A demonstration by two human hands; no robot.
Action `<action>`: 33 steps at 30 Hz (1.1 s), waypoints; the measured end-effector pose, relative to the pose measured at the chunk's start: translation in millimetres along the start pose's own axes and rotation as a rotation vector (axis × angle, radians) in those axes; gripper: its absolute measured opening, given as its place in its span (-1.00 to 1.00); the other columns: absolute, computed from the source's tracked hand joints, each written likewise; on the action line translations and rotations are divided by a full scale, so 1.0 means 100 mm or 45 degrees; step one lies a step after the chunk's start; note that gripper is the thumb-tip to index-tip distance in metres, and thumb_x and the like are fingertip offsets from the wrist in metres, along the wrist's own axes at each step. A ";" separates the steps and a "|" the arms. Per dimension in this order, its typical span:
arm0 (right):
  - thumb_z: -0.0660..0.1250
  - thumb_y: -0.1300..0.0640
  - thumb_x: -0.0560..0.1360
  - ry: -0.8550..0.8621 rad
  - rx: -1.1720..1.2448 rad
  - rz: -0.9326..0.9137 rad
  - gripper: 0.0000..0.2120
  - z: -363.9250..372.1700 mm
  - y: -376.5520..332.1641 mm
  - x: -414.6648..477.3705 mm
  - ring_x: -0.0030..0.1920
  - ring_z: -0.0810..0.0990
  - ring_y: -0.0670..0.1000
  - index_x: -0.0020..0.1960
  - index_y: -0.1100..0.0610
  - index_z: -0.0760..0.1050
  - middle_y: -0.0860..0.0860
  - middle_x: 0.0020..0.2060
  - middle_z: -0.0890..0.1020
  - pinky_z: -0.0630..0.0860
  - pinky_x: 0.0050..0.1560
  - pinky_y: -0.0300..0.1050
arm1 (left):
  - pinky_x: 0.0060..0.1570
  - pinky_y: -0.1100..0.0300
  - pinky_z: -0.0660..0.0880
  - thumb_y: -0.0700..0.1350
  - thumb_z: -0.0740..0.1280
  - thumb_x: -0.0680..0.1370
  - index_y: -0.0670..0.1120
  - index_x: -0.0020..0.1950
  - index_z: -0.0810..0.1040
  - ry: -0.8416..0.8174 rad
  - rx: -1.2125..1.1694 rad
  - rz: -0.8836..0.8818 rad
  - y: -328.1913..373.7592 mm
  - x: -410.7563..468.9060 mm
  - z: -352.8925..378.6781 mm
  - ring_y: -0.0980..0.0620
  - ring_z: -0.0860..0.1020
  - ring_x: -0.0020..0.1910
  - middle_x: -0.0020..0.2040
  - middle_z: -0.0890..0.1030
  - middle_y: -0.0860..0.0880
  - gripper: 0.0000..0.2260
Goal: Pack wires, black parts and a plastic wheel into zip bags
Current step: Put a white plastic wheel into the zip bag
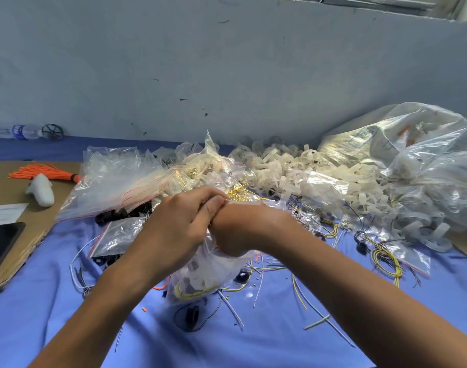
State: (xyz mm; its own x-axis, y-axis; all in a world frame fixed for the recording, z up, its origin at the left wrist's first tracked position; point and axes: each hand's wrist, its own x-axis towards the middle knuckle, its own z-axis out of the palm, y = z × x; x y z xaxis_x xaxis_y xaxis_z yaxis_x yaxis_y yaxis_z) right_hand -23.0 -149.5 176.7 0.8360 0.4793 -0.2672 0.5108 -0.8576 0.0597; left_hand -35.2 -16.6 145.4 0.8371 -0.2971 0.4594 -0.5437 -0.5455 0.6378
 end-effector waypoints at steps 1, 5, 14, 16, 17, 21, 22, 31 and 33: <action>0.26 0.18 0.59 -0.026 0.058 0.071 -0.62 0.04 -0.01 0.00 0.21 0.49 0.18 0.39 0.24 0.40 0.18 0.26 0.52 0.39 0.13 -0.08 | -0.05 0.14 0.47 0.11 0.17 0.58 0.10 0.04 0.63 -0.011 0.003 0.016 0.02 0.00 0.02 0.16 0.59 -0.11 -0.12 0.67 0.15 -0.74; 0.30 0.18 0.56 -0.078 0.210 0.160 -0.55 0.20 -0.04 0.05 0.32 0.45 0.17 0.43 0.21 0.34 0.17 0.35 0.46 0.39 0.29 0.05 | -0.09 0.08 0.51 0.01 0.25 0.64 0.09 0.02 0.63 -0.052 0.044 0.052 -0.01 -0.03 0.09 0.15 0.60 -0.17 -0.17 0.66 0.18 -0.84; 0.23 0.23 0.57 0.277 0.068 -0.242 -0.85 -0.06 0.05 0.08 -0.26 0.43 0.05 0.03 0.20 0.56 -0.02 -0.30 0.47 0.37 -0.22 -0.10 | -0.19 0.06 0.56 0.06 0.26 0.63 0.22 0.00 0.61 0.106 -0.103 -0.086 -0.31 0.07 -0.11 0.12 0.60 -0.31 -0.23 0.66 0.12 -0.86; 0.26 0.12 0.54 0.518 0.100 -0.156 -0.86 -0.09 0.17 0.02 -0.26 0.54 0.09 -0.08 0.12 0.58 0.02 -0.26 0.60 0.46 -0.26 -0.08 | -0.28 0.13 0.52 0.05 0.28 0.63 0.25 0.01 0.59 0.112 -0.104 -0.079 -0.33 0.08 -0.13 0.13 0.57 -0.38 -0.30 0.63 0.09 -0.88; 0.29 0.07 0.52 0.666 0.128 -0.113 -0.87 -0.07 0.23 -0.01 -0.22 0.55 0.08 -0.10 0.09 0.57 0.02 -0.22 0.62 0.46 -0.26 -0.08 | -0.33 0.20 0.47 0.04 0.28 0.63 0.26 0.00 0.59 0.110 -0.093 -0.080 -0.34 0.08 -0.14 0.16 0.54 -0.42 -0.36 0.61 0.11 -0.87; 0.41 -0.08 0.46 0.844 0.197 0.106 -0.61 0.12 0.46 -0.06 0.05 0.41 0.03 0.20 -0.01 0.38 -0.03 0.05 0.47 0.38 -0.09 -0.07 | -0.39 0.18 0.40 -0.04 0.35 0.58 0.25 -0.04 0.62 0.070 -0.137 -0.144 -0.34 0.06 -0.18 0.12 0.43 -0.51 -0.42 0.58 0.06 -0.84; 0.39 -0.11 0.48 0.733 0.189 0.157 -0.60 0.17 0.51 -0.05 0.04 0.44 0.03 0.23 -0.02 0.37 -0.04 0.04 0.48 0.36 -0.11 -0.09 | -0.38 0.16 0.38 -0.01 0.35 0.51 0.25 -0.06 0.63 0.084 -0.147 -0.166 -0.34 0.05 -0.19 0.11 0.41 -0.51 -0.43 0.56 0.04 -0.86; 0.09 0.23 0.62 0.638 1.429 0.139 -0.74 0.16 0.50 -0.13 -0.51 0.54 -0.01 0.05 0.16 0.56 0.11 -0.42 0.65 0.43 -0.52 -0.21 | -0.43 0.19 0.36 -0.06 0.29 0.21 0.34 0.09 0.49 -0.020 -0.174 -0.284 -0.21 -0.06 -0.29 0.07 0.40 -0.49 -0.37 0.53 0.02 -0.50; 0.04 0.31 0.57 0.638 1.811 0.129 -0.70 0.10 0.48 -0.18 -0.51 0.53 0.03 0.07 0.18 0.54 0.18 -0.42 0.63 0.46 -0.52 -0.21 | -0.41 0.13 0.46 -0.11 0.31 0.21 0.37 0.14 0.48 -0.066 -0.280 -0.265 -0.19 -0.10 -0.36 0.05 0.45 -0.45 -0.30 0.54 0.06 -0.42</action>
State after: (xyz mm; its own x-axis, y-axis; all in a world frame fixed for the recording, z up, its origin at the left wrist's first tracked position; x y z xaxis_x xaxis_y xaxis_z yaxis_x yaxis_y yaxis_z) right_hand -15.4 -201.5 175.1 0.9845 0.1694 0.0445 0.0801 -0.2097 -0.9745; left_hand -35.0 24.7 150.6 0.9306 -0.2398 0.2764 -0.3559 -0.4180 0.8358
